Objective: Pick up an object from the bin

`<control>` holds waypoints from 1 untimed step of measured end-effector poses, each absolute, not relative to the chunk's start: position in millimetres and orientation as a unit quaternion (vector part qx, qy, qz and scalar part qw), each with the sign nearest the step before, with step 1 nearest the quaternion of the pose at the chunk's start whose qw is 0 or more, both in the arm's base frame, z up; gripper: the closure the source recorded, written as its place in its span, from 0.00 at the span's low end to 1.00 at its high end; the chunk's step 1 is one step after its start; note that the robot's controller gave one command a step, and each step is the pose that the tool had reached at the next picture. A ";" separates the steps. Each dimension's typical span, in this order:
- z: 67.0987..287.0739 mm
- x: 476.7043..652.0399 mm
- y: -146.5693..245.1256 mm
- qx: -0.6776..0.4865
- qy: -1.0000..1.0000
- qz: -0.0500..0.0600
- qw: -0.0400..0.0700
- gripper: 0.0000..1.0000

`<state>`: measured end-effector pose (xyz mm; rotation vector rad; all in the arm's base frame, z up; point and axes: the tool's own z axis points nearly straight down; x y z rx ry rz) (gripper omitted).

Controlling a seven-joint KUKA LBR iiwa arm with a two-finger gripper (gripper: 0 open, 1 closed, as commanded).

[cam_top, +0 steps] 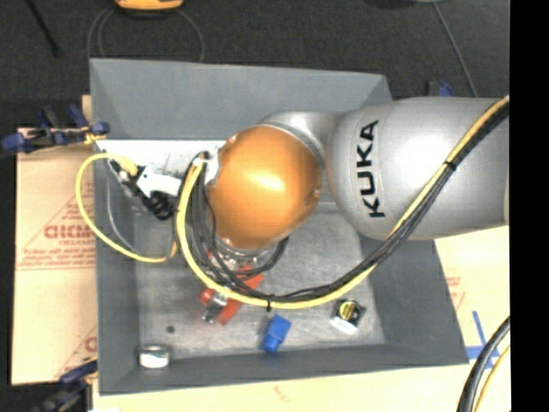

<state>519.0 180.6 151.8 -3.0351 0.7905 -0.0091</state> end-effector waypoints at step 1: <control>73.2 529.1 126.5 -0.989 0.147 0.002 0.001 1.00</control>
Offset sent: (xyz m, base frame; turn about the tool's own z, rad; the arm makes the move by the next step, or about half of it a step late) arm 0.0099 -0.0561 -0.0818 -0.2202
